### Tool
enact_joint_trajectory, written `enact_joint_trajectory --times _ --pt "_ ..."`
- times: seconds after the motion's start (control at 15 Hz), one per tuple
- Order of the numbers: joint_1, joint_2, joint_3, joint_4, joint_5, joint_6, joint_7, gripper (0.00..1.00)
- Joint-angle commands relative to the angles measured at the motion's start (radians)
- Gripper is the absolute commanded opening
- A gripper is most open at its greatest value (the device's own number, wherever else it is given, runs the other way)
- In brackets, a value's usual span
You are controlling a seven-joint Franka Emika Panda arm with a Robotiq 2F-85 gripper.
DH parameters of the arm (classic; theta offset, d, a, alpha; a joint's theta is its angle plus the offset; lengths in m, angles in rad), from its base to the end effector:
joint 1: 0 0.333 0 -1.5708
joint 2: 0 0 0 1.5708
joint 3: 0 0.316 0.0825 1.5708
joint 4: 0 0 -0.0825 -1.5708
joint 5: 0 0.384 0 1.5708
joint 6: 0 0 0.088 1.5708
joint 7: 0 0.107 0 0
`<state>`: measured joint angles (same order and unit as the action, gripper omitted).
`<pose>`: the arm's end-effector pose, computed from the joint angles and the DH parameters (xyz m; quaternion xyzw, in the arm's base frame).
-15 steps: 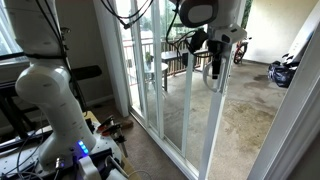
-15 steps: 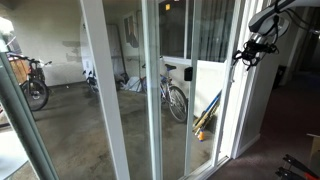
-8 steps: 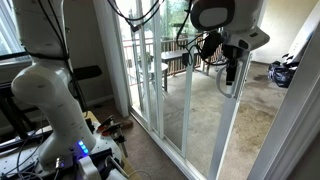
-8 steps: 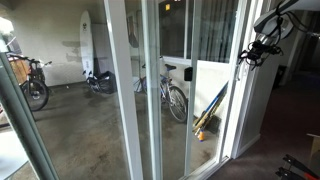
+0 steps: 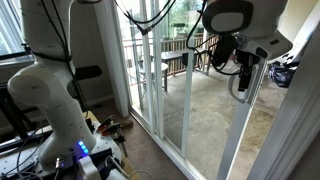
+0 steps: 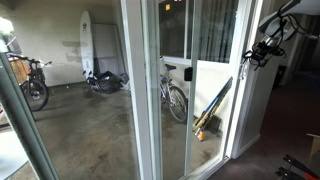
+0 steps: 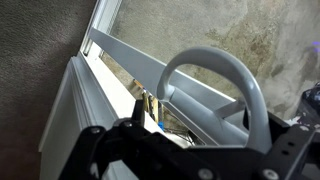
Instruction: Slid the glass door to the right
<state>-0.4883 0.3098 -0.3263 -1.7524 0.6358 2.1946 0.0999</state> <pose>0.4781 -0.4498 0.4196 -0.7942 0.5610 -0.1487 0.1797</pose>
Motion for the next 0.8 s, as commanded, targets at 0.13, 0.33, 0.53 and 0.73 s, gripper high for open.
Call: enact_joint_trajectory --times 0.13,0.33,0.53,0.73 --pt "-0.111 0.038 -0.037 0.008 0.087 -0.116 -0.08 1.0" --pt "-0.138 0.059 -0.04 0.027 0.137 -0.152 -0.087 1.0" --pt "-0.164 0.068 -0.041 0.04 0.162 -0.191 -0.123 1.0" --pt "-0.169 0.056 -0.036 0.041 0.159 -0.223 -0.17 1.0"
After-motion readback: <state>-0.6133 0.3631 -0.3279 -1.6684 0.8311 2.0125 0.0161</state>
